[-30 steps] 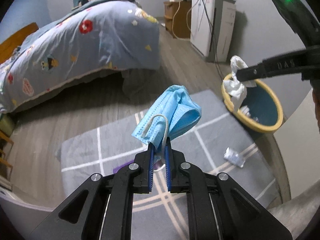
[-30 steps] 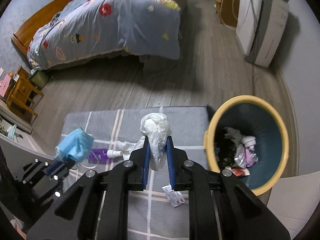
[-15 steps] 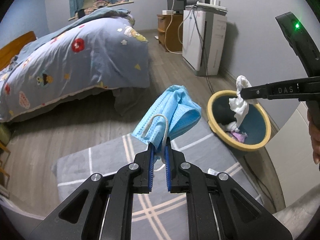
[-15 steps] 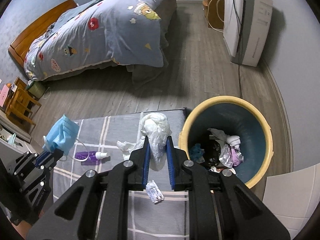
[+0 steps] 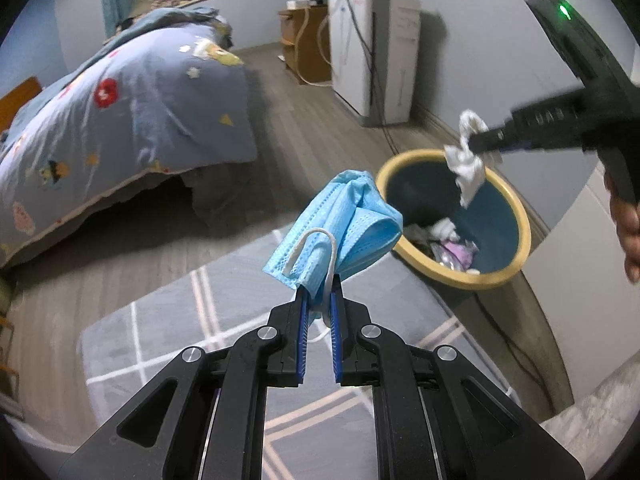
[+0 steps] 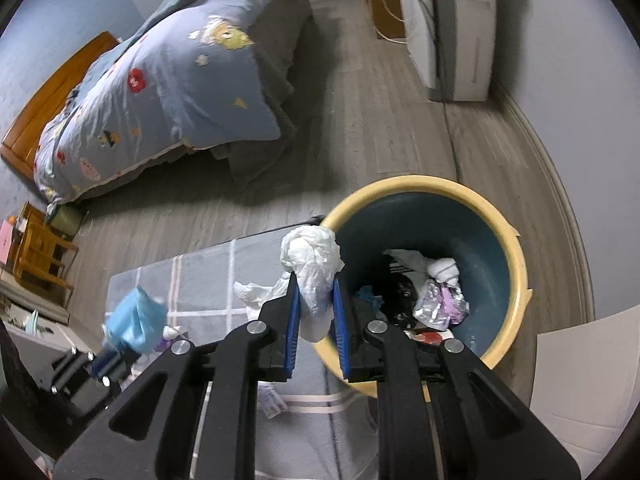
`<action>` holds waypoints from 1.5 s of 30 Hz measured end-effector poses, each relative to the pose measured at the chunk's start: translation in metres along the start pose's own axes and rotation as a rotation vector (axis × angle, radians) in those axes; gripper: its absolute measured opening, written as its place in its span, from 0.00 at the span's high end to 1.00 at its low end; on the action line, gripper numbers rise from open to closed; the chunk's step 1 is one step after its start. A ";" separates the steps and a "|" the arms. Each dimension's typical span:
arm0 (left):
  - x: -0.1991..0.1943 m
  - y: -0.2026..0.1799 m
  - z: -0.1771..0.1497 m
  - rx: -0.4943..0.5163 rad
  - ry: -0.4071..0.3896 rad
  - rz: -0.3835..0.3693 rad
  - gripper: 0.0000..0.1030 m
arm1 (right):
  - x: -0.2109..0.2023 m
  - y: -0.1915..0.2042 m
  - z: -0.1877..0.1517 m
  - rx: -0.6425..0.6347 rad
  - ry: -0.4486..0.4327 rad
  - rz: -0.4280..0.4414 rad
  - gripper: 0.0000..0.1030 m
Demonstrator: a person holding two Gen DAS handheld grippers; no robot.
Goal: Collect trash
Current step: 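Carry the blue mask and white tissue over the bin, then open both grippers to drop the mask and tissue into the bin, then move both tools back over the purple bottle and pill packet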
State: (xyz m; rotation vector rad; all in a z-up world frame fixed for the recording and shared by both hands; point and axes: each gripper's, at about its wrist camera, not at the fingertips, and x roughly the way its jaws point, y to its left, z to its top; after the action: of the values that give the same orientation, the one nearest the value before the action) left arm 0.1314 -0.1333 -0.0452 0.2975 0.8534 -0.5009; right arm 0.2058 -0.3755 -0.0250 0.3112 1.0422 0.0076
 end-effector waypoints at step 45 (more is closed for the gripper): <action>0.105 -0.101 0.058 0.085 0.054 -0.083 0.11 | 0.045 -0.127 0.002 0.289 0.028 -0.148 0.06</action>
State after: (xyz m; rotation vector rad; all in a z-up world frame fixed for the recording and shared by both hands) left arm 0.1731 -0.2759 -0.0960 0.3561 0.9007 -0.6100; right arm 0.2127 -0.4904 -0.0941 0.4960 1.0926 -0.2744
